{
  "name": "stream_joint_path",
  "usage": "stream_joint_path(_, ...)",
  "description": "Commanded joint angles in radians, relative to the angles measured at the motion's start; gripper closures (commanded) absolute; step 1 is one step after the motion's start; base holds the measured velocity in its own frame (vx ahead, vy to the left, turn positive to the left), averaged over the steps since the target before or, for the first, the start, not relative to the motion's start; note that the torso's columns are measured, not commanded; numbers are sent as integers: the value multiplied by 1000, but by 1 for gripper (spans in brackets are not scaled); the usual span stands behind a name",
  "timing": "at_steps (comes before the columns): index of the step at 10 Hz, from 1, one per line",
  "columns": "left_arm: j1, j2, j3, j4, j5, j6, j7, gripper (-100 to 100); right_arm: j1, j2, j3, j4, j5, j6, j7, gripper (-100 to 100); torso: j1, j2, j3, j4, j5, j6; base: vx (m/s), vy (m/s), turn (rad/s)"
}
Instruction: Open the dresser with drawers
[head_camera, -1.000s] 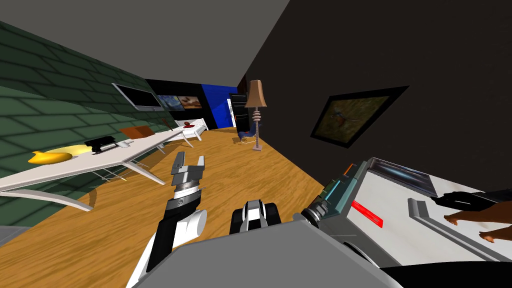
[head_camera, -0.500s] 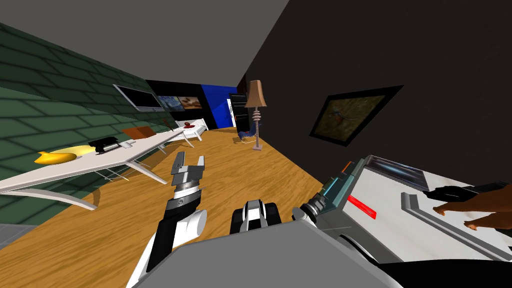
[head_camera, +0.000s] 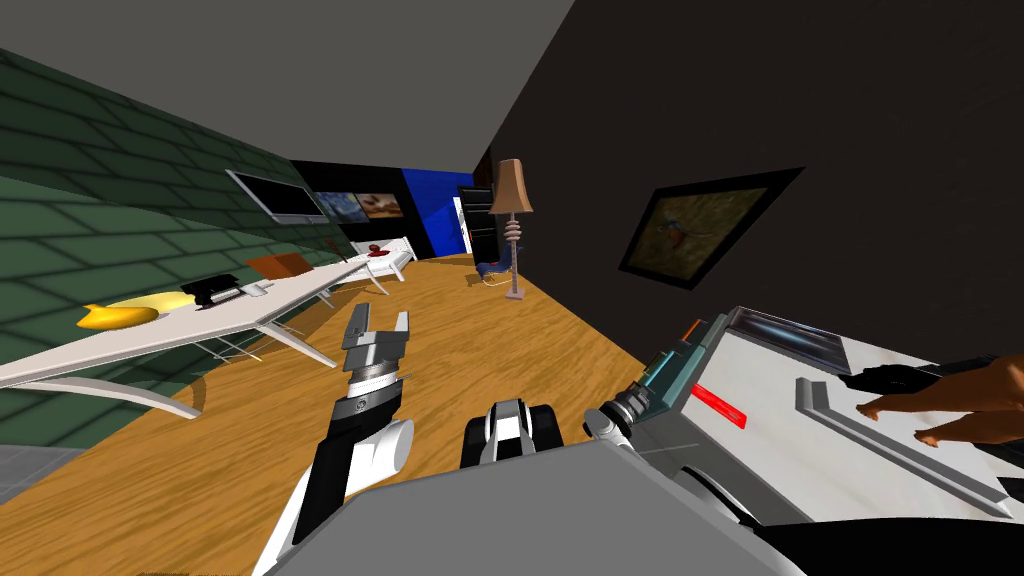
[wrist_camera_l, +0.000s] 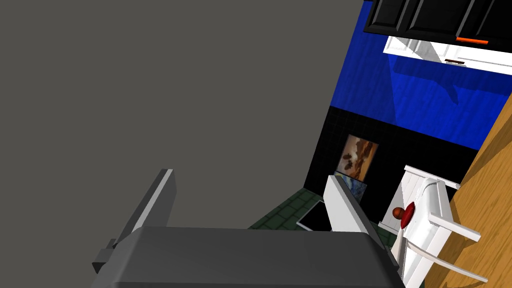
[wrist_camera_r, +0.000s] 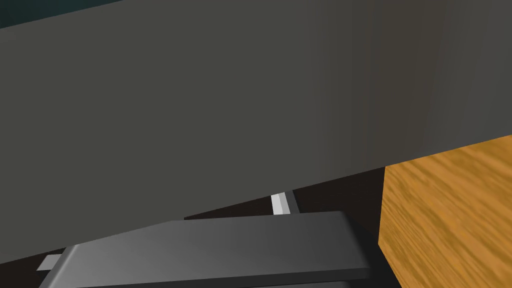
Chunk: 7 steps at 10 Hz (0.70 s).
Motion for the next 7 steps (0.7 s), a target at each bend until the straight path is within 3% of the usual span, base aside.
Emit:
stream_joint_path(1, 0, 0, 0, 0, 0, 0, 0, 0, -38, -28, -7, 4, 0, 3, -4, -100, 0, 0, 0, 0, -1, 0, -34, 19, 2)
stream_joint_path(6, 0, 0, 0, 0, 0, 0, 0, 0, -38, -28, -7, 4, 0, 3, -4, -100, 1, -1, 0, 1, 1, -1, -10, 4, -2)
stream_joint_path(7, 0, 0, 0, 0, 0, 0, 0, 0, -28, -7, -5, 5, -10, -16, -1, -100, 2, 1, 0, 1, 2, 0, 5, -7, -1)
